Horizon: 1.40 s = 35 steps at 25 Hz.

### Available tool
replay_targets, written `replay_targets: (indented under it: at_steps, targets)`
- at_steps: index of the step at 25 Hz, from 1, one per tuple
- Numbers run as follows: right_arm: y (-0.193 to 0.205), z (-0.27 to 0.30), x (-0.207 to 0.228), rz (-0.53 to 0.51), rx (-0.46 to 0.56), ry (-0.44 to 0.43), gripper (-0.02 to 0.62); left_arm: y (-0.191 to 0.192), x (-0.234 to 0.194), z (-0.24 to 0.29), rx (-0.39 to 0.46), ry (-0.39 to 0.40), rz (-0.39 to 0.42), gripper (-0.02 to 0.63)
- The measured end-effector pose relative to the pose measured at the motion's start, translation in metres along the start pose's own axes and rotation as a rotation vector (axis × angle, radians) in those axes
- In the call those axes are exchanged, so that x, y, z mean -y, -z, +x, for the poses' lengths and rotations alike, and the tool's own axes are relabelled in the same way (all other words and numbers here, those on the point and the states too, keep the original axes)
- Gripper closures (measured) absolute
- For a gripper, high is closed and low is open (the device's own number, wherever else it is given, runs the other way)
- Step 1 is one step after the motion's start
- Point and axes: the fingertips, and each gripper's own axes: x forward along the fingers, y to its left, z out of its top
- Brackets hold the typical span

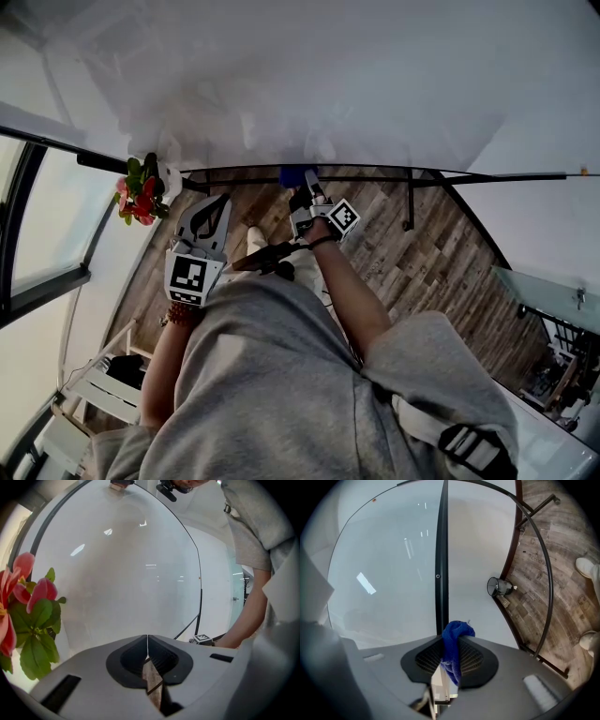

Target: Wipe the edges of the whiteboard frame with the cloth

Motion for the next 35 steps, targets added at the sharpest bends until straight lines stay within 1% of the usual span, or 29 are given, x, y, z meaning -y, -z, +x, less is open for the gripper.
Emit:
replay_targets:
  at_steps: [7, 16, 19, 21, 27, 35]
  targets:
    - [0.022, 0.008, 0.000, 0.026, -0.036, -0.019, 0.515, 0.007, -0.003, -0.011, -0.004, -0.016, -0.012, 0.594]
    - [0.055, 0.021, 0.002, 0.032, -0.103, -0.031, 0.515, 0.016, -0.021, -0.026, -0.004, -0.067, -0.031, 0.594]
    - [0.064, 0.025, 0.005, 0.033, -0.110, -0.032, 0.515, 0.020, -0.030, -0.030, -0.001, -0.083, -0.042, 0.594]
    - [0.071, 0.027, 0.004, 0.053, -0.110, -0.037, 0.514, 0.020, -0.035, -0.036, -0.002, -0.100, -0.049, 0.594]
    - [0.081, 0.029, 0.002, 0.052, -0.152, -0.022, 0.514, 0.015, -0.036, -0.041, 0.010, -0.132, -0.068, 0.594]
    - [0.101, 0.039, 0.002, 0.069, -0.192, -0.047, 0.514, 0.023, -0.045, -0.054, 0.002, -0.183, -0.097, 0.594]
